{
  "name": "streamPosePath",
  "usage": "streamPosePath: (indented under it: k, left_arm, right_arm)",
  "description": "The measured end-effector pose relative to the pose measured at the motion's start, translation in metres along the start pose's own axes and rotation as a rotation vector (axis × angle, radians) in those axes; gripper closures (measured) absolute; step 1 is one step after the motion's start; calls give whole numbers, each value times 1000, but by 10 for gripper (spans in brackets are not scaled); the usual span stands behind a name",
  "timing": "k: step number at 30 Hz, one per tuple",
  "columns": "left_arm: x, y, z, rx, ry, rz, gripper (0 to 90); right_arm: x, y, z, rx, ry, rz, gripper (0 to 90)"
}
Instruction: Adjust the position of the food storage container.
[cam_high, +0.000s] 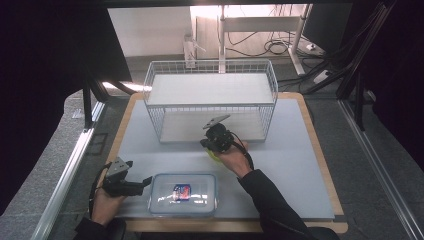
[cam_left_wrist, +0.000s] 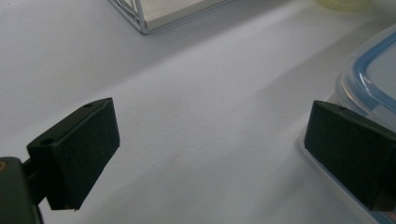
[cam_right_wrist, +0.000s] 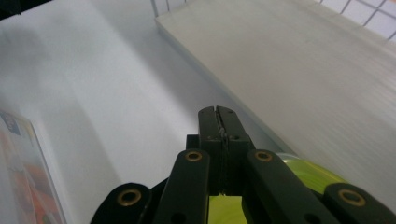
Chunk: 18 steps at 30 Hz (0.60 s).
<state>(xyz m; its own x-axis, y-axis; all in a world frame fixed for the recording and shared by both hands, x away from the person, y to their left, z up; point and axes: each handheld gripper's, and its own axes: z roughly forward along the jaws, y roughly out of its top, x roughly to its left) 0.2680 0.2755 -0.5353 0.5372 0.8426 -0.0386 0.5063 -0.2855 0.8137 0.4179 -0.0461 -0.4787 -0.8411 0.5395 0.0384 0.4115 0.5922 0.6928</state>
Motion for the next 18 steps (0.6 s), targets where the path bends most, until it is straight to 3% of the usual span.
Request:
streamPosePath:
  k: [7,18]
  left_arm:
    - [-1,0,0,2,-2,5,33]
    - [-2,0,1,11,-2,13,32]
  right_arm:
    - [2,-4,-1,31,-3,-22,899]
    - [-6,-27,-24,54,-3,-8,899]
